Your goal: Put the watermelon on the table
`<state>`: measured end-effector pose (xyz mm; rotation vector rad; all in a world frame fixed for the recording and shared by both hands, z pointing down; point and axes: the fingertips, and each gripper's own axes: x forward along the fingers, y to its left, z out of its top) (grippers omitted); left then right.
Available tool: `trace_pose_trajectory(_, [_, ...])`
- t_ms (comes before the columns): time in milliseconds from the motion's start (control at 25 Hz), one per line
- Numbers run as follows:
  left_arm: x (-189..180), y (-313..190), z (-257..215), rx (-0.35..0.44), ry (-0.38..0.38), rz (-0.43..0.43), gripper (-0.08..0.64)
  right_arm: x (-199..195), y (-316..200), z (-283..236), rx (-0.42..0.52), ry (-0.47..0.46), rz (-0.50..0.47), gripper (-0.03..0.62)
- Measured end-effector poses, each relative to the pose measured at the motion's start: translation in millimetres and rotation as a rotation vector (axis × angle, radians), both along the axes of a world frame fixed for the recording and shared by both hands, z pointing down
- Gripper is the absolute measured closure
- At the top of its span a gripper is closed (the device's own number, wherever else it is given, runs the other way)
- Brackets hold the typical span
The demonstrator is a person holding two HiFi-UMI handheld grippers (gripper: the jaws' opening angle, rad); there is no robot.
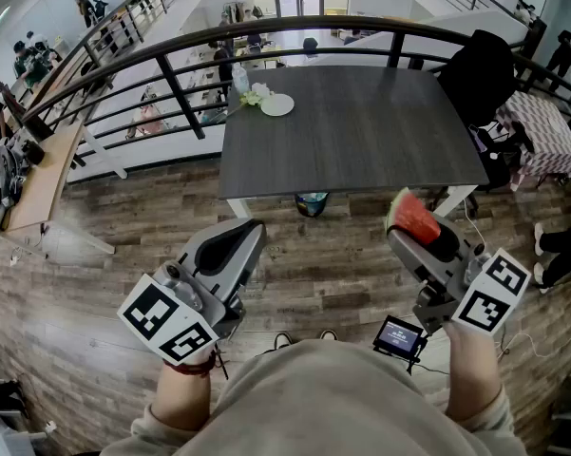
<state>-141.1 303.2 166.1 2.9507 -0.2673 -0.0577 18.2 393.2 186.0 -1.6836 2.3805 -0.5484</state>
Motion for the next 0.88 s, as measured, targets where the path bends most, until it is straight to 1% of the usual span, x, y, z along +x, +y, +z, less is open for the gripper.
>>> trace_pose_trajectory(240, [11, 13, -2, 0.01, -0.009, 0.007, 0.555, 5, 13, -4, 0.017, 0.002, -0.007, 0.41])
trace_pose_trajectory(440, [23, 23, -4, 0.013, -0.02, 0.016, 0.555, 19, 28, -5, 0.023, -0.018, 0.009, 0.41])
trace_pose_trajectory(680, [45, 35, 3, 0.01, -0.044, 0.03, 0.555, 39, 46, 8, -0.002, -0.027, 0.022, 0.41])
trace_pose_trajectory(880, [69, 48, 3, 0.013, -0.068, 0.056, 0.555, 56, 65, 13, 0.004, -0.048, 0.038, 0.41])
